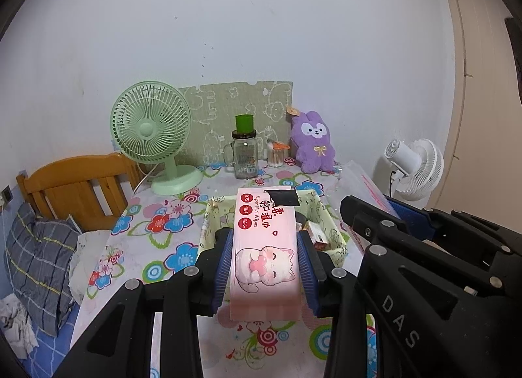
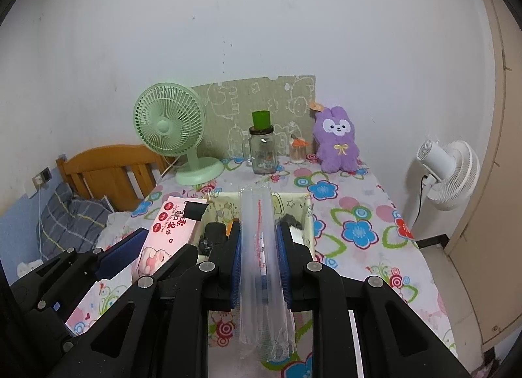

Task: Organize soft objects
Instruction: 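Lift and carry the pink packet and tube bag over the basket with both tools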

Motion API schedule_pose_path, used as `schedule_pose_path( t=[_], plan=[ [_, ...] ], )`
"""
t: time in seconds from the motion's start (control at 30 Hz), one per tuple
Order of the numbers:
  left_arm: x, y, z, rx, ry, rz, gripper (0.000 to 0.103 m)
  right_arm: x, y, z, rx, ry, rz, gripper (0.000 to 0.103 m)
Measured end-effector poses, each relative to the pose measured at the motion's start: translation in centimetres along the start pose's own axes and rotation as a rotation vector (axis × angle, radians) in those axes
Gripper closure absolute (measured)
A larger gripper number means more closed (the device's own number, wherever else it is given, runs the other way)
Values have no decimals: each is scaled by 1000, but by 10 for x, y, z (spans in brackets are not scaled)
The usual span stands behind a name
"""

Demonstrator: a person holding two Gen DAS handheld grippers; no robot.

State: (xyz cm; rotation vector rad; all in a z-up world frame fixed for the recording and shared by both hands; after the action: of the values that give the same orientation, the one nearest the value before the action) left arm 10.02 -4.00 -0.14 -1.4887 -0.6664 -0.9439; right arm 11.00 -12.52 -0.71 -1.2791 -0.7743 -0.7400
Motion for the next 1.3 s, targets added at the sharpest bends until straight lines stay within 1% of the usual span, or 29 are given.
schedule_pose_path(
  t=[0.3, 0.7, 1.17, 1.3],
  plan=[
    [12, 19, 4, 2, -11, 1, 64, 15, 23, -1, 7, 0, 2, 79],
    [24, 55, 8, 6, -24, 21, 64, 31, 63, -9, 28, 12, 18, 79],
    [29, 101, 10, 7, -40, 65, 64, 39, 110, -20, 32, 28, 57, 79],
    [29, 114, 11, 5, -61, 68, 64, 39, 123, -24, 25, 28, 64, 79]
  ],
)
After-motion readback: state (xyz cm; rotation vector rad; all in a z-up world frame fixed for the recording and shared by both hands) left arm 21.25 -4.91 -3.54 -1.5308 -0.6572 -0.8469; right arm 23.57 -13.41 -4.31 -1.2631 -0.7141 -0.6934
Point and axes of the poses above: each gripper's, at about its wrist camera, not at the fingertips, and y roughly the way its jaws point, z to its left, x to its top, the point moved 4 cm from there along y, roughly the way its jaws point, and after that the axes turned 1 degree about z, right-handed, at the moved point
